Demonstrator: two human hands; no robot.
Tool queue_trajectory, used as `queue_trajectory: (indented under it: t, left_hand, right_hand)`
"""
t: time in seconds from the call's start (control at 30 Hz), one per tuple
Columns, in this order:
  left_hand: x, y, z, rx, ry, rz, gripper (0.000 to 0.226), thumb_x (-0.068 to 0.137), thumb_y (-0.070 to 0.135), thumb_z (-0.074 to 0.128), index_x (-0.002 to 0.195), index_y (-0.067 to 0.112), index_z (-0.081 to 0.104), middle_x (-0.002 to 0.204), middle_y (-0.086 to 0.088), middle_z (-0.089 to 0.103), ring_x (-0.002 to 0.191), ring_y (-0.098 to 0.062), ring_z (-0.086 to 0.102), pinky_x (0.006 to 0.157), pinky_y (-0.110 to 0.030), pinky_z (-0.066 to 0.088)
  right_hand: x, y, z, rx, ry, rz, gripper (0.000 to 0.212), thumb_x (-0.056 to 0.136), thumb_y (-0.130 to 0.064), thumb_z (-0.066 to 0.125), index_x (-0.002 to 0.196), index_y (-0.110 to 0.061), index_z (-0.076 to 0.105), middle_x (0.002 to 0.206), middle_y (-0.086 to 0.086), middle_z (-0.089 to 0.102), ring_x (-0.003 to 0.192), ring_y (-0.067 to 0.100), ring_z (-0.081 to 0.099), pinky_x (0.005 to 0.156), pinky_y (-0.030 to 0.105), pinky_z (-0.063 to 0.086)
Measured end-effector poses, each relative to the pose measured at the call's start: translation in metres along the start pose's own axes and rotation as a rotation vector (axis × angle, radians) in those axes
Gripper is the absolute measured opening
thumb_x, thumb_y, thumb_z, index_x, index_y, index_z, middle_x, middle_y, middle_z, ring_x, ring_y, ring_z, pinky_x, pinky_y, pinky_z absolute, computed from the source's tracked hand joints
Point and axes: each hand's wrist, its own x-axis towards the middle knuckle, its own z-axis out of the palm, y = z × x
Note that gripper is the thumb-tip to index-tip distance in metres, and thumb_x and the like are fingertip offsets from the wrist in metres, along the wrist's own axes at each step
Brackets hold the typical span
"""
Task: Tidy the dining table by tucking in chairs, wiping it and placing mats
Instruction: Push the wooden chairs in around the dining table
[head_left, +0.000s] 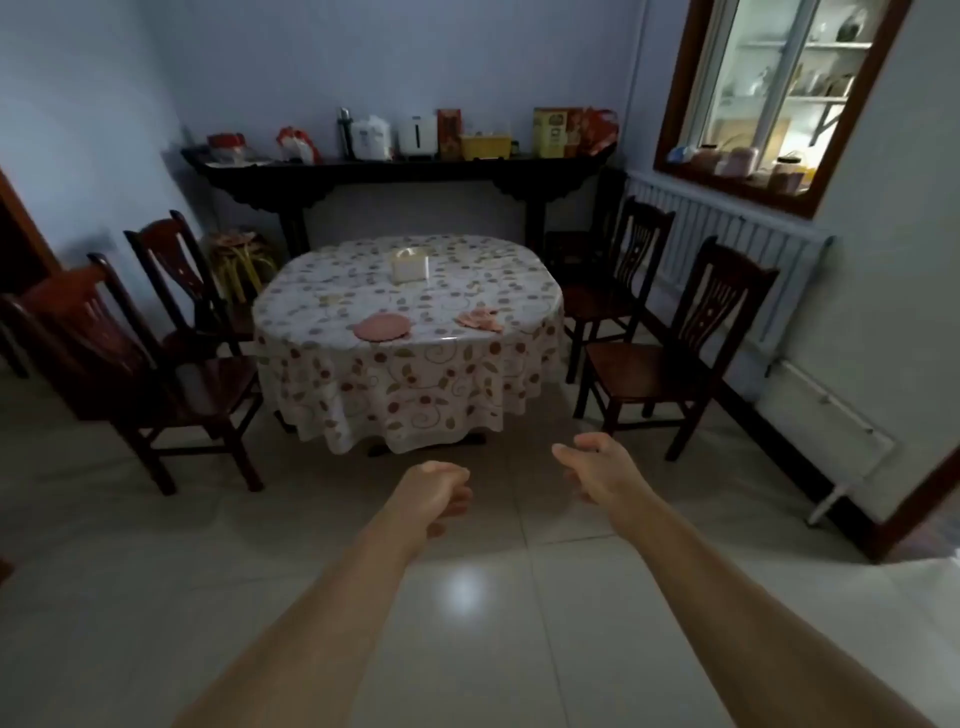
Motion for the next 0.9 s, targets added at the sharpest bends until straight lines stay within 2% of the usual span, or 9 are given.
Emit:
queue_trajectory:
  t: [0.13,0.3,0.37,0.5,0.6,0.7,0.9]
  left_hand:
    - [0.023,0.019,0.036,0.024,-0.036,0.002,0.018,0.094,0.025,0.05,0.111,0.02,0.054,0.099,-0.003,0.067,0.09,-0.018,0.063,0.074,-0.03,0.04]
    - [0.072,0.067,0.122,0.064,-0.1,0.046,0.023,0.095,0.023,0.051,0.116,0.015,0.053,0.094,-0.005,0.065,0.074,-0.015,0.061,0.064,-0.026,0.038]
    - [0.099,0.087,0.163,0.095,-0.117,0.06,0.024,0.094,0.026,0.051,0.116,0.017,0.053,0.097,-0.004,0.066,0.076,-0.014,0.062,0.066,-0.028,0.037]
    - [0.147,0.129,0.242,0.125,-0.154,0.055,0.024,0.094,0.029,0.05,0.116,0.021,0.053,0.104,-0.004,0.065,0.088,-0.017,0.063,0.077,-0.033,0.036]
    - [0.179,0.165,0.302,0.159,-0.176,0.051,0.028,0.094,0.029,0.05,0.121,0.019,0.052,0.113,-0.006,0.064,0.097,-0.019,0.063,0.083,-0.034,0.037]
    - [0.208,0.199,0.346,0.196,-0.191,0.061,0.031,0.095,0.03,0.05,0.123,0.018,0.051,0.115,-0.006,0.062,0.1,-0.019,0.062,0.084,-0.035,0.036]
    - [0.293,0.26,0.424,0.226,-0.2,0.067,0.035,0.095,0.032,0.05,0.127,0.018,0.049,0.117,-0.005,0.061,0.098,-0.018,0.061,0.083,-0.035,0.035]
  right_hand:
    - [0.021,0.007,-0.036,0.022,0.045,-0.002,0.055,0.086,-0.033,0.066,0.133,-0.012,0.045,0.123,0.008,0.056,0.112,0.025,0.056,0.098,0.041,0.047]
    - [0.081,0.018,-0.112,0.105,0.097,0.025,0.058,0.085,-0.031,0.068,0.134,-0.012,0.044,0.127,0.007,0.053,0.109,0.021,0.055,0.1,0.041,0.046]
    - [0.112,0.023,-0.148,0.128,0.122,0.025,0.057,0.085,-0.029,0.069,0.133,-0.012,0.045,0.124,0.007,0.055,0.107,0.021,0.055,0.098,0.041,0.047]
    - [0.169,0.031,-0.219,0.14,0.149,0.014,0.041,0.085,-0.026,0.068,0.12,-0.013,0.05,0.098,-0.001,0.057,0.093,0.018,0.057,0.092,0.039,0.049]
    - [0.219,0.035,-0.278,0.104,0.162,0.027,0.04,0.085,-0.028,0.068,0.118,-0.015,0.05,0.112,0.004,0.055,0.101,0.019,0.056,0.096,0.039,0.048]
    - [0.265,0.035,-0.326,0.103,0.161,0.049,0.056,0.085,-0.032,0.068,0.132,-0.012,0.045,0.126,0.007,0.053,0.113,0.023,0.054,0.1,0.043,0.046]
    - [0.369,0.028,-0.402,0.106,0.162,0.069,0.064,0.084,-0.033,0.068,0.138,-0.012,0.04,0.13,0.007,0.05,0.114,0.023,0.053,0.099,0.04,0.046]
